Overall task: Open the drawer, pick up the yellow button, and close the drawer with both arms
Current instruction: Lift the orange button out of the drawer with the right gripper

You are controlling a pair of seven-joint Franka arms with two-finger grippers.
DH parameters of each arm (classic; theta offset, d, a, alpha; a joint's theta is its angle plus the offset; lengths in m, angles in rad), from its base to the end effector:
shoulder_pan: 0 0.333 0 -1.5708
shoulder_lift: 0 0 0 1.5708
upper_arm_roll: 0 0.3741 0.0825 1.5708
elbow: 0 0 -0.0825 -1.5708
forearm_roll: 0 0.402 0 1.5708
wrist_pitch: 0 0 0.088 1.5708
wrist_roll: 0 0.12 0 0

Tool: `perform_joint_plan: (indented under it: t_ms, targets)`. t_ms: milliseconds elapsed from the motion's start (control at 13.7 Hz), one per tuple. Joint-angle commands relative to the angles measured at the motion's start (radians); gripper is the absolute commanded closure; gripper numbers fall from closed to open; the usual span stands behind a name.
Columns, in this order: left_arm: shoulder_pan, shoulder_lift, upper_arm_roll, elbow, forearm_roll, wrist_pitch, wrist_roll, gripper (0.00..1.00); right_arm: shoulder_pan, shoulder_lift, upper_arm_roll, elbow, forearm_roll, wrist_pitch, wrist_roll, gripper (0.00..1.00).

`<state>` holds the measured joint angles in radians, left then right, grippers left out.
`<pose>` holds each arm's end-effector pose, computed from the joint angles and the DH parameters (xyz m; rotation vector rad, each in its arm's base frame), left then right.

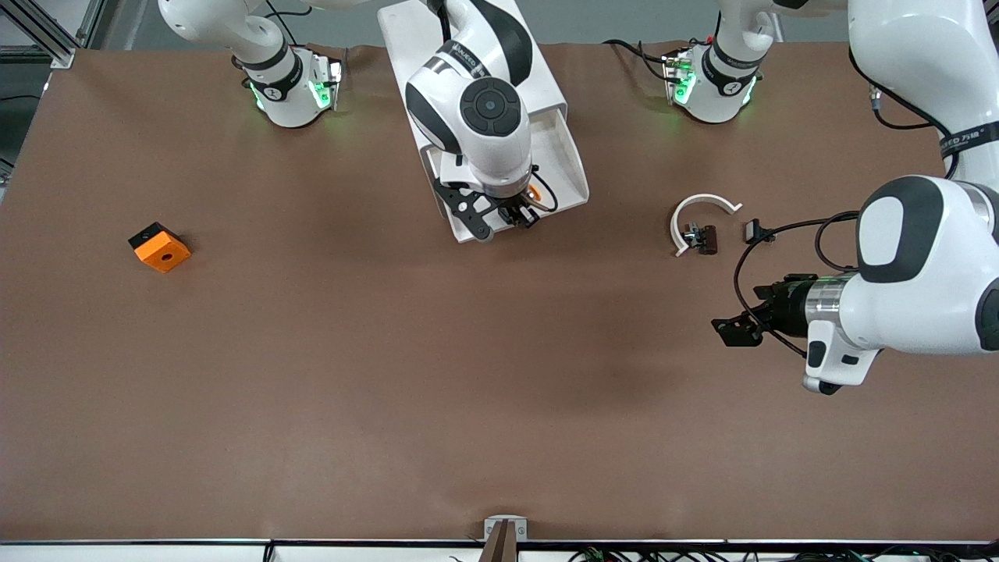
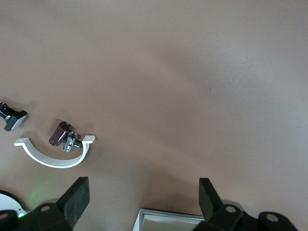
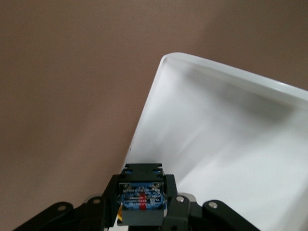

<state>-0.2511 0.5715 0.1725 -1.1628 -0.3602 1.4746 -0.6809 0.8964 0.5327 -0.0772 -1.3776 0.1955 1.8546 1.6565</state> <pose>0.7259 -0.1371 0.4886 2.8174 0.8685 -0.4959 0.4898 0.5674 0.4344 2.8260 -1.3436 -0.2449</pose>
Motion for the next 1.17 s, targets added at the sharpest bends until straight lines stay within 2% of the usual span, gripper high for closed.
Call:
perform_joint_plan:
  t_ms: [0,291,655,801,947,1092]
  targets:
    - [-0.026,-0.054,-0.001,-0.024,0.072,0.015,0.052,0.00,0.003,0.012,-0.007,0.022,0.005,-0.020,-0.015,0.91]
    - [-0.031,-0.134,-0.013,-0.035,0.124,0.009,0.125,0.00,-0.007,-0.010,-0.004,0.035,0.015,-0.073,-0.018,0.91]
    - [-0.066,-0.131,-0.014,-0.041,0.130,0.039,0.165,0.00,-0.037,-0.091,-0.004,0.066,0.028,-0.234,-0.099,0.91]
    - [-0.089,-0.122,-0.014,-0.047,0.132,0.058,0.165,0.00,-0.092,-0.134,-0.009,0.068,0.074,-0.311,-0.215,0.91]
    - [-0.102,-0.128,-0.016,-0.055,0.157,0.058,0.176,0.00,-0.166,-0.178,-0.010,0.066,0.078,-0.385,-0.392,0.91]
    - [-0.109,-0.134,-0.036,-0.055,0.190,0.062,0.277,0.00,-0.244,-0.215,-0.016,0.066,0.070,-0.466,-0.623,0.91]
